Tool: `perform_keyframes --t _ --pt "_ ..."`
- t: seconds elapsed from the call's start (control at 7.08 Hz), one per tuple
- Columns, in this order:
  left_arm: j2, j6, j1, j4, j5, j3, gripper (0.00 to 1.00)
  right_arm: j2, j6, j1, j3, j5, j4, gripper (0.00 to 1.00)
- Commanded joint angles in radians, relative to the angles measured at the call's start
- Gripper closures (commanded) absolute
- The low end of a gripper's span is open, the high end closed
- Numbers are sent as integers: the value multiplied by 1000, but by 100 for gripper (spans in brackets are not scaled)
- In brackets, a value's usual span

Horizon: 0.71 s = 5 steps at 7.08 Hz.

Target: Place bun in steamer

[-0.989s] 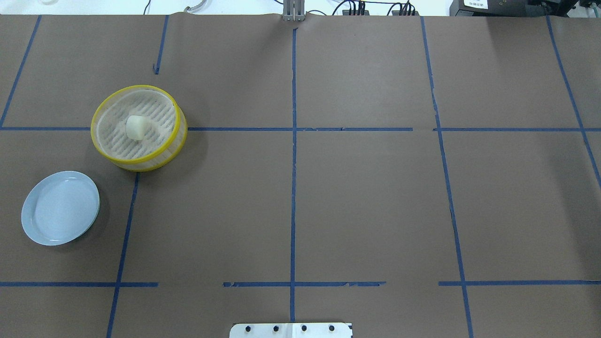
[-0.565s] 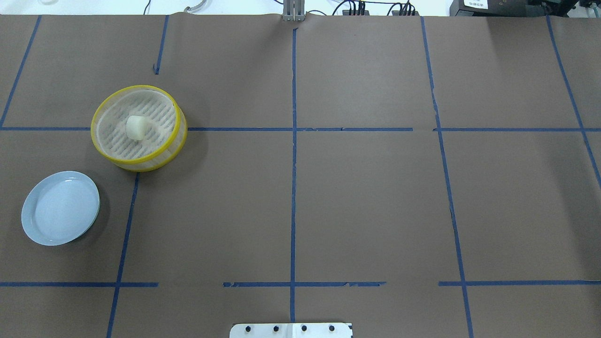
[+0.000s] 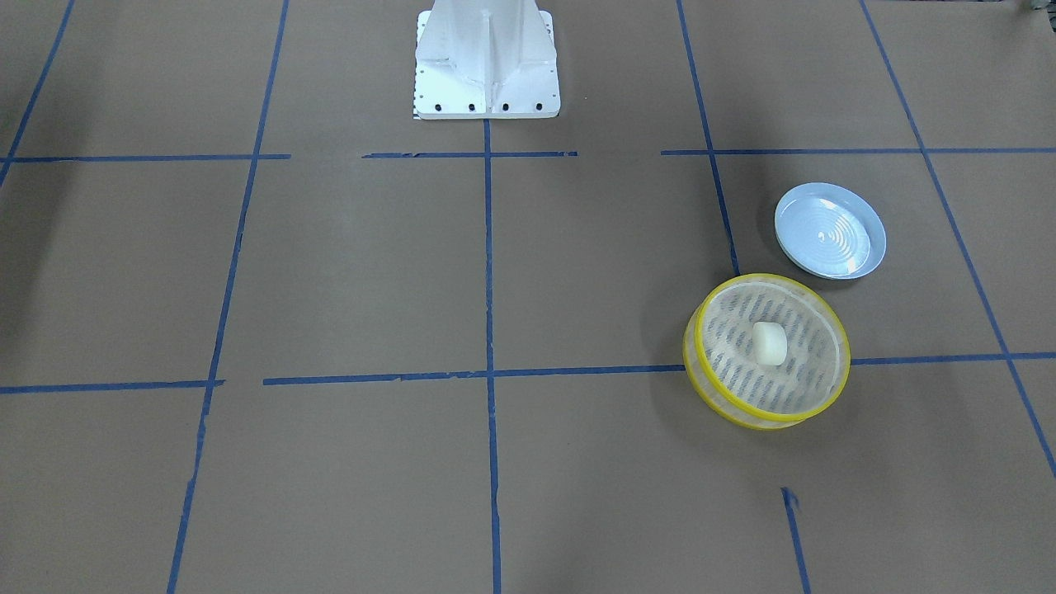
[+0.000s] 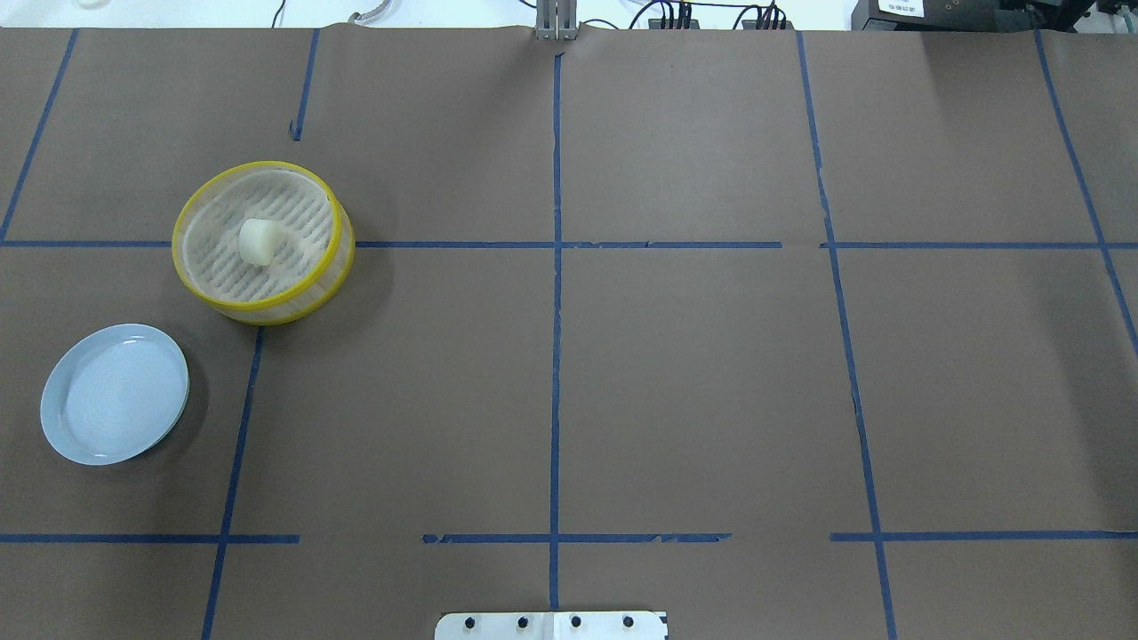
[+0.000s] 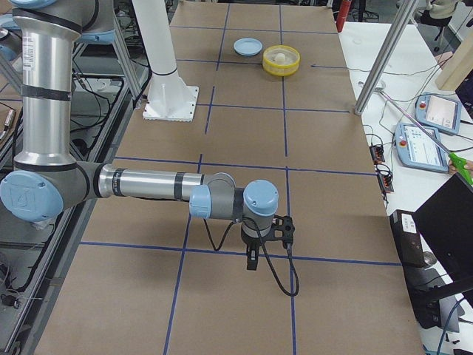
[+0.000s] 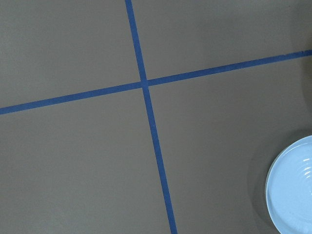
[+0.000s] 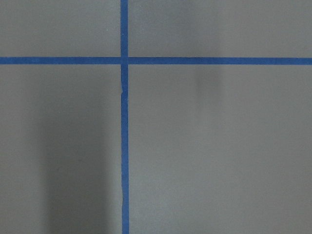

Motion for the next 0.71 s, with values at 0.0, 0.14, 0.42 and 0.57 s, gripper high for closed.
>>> perform_keyframes --t 0.0,0.14,0.42,0.57 --pt "1 1 -8 5 1 0 0 0 0 0 0 0 2 0" --pt "-9 1 -10 52 0 -3 0 0 0 0 0 0 0 0" --pt "-19 1 -13 123 0 -5 0 0 0 0 0 0 0 0" --pt "-21 -8 -11 123 -11 -2 0 0 0 0 0 0 0 0"
